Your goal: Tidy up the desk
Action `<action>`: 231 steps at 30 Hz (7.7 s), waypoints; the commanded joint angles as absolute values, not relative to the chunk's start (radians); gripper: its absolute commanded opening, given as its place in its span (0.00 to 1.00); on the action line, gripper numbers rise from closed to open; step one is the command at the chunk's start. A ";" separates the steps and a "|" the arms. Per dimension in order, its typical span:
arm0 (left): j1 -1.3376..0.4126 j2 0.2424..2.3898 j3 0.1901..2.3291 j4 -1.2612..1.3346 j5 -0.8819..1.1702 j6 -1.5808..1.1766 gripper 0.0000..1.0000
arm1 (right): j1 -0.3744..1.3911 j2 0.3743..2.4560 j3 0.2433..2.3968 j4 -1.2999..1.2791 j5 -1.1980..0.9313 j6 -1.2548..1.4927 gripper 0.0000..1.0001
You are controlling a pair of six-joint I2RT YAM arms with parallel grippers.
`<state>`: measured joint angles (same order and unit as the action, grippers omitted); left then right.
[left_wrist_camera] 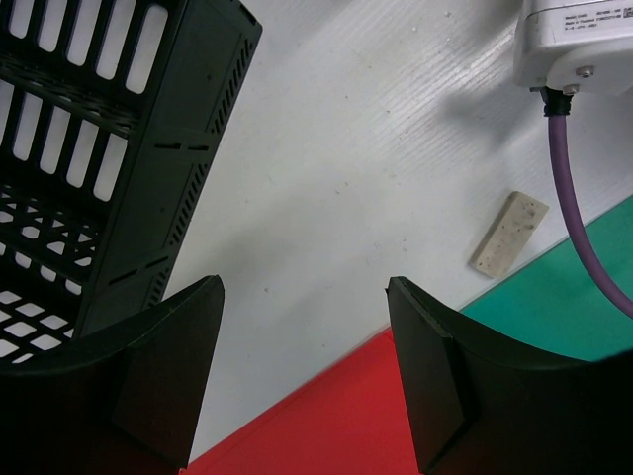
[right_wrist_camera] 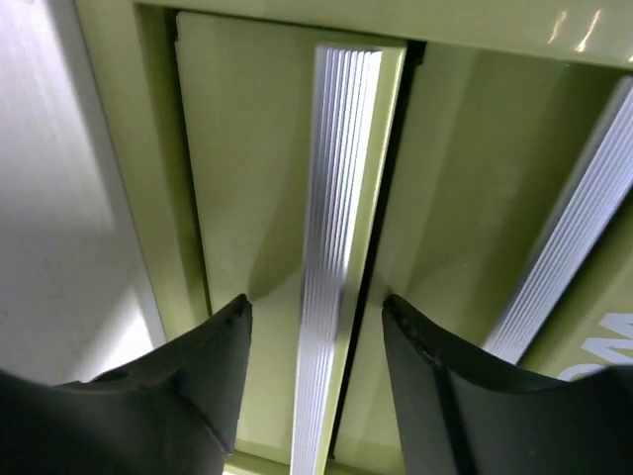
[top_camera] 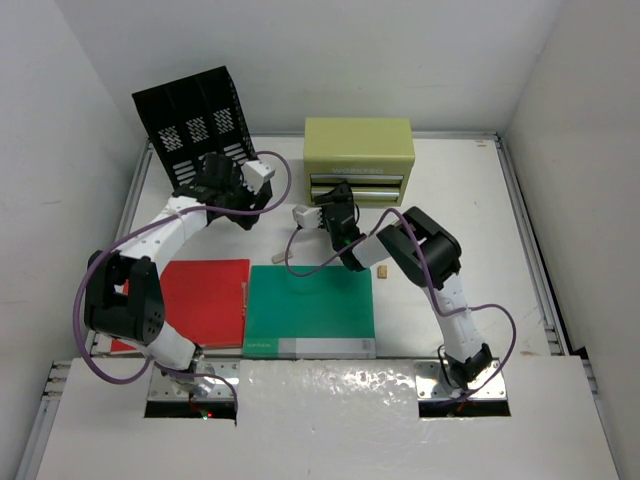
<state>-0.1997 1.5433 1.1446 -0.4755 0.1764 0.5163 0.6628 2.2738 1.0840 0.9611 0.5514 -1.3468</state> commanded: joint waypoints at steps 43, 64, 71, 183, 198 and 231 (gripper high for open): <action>-0.186 1.548 1.180 -0.486 0.204 0.535 0.66 | 0.857 2.043 0.677 1.236 0.769 -1.247 0.00; -0.320 1.592 1.174 -0.601 0.335 0.612 0.65 | 0.884 1.598 0.526 0.890 0.524 -0.774 0.90; -0.410 1.702 1.126 -0.539 0.295 0.591 0.65 | 0.770 1.231 0.465 0.478 0.186 -0.191 0.89; -0.342 1.397 1.065 -0.499 0.018 0.472 0.54 | 0.486 1.724 1.120 0.127 0.012 -0.273 0.04; -0.330 1.393 1.060 -0.492 0.035 0.477 0.54 | 0.486 1.810 1.252 -0.035 0.020 -0.364 0.58; -0.330 1.437 1.054 -0.488 0.060 0.476 0.54 | 0.514 1.899 1.020 0.383 0.225 -0.238 0.00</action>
<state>-0.3386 1.4292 1.0454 -0.5190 0.0460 0.4698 0.5247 1.8889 0.9653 0.2462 0.0624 -0.1711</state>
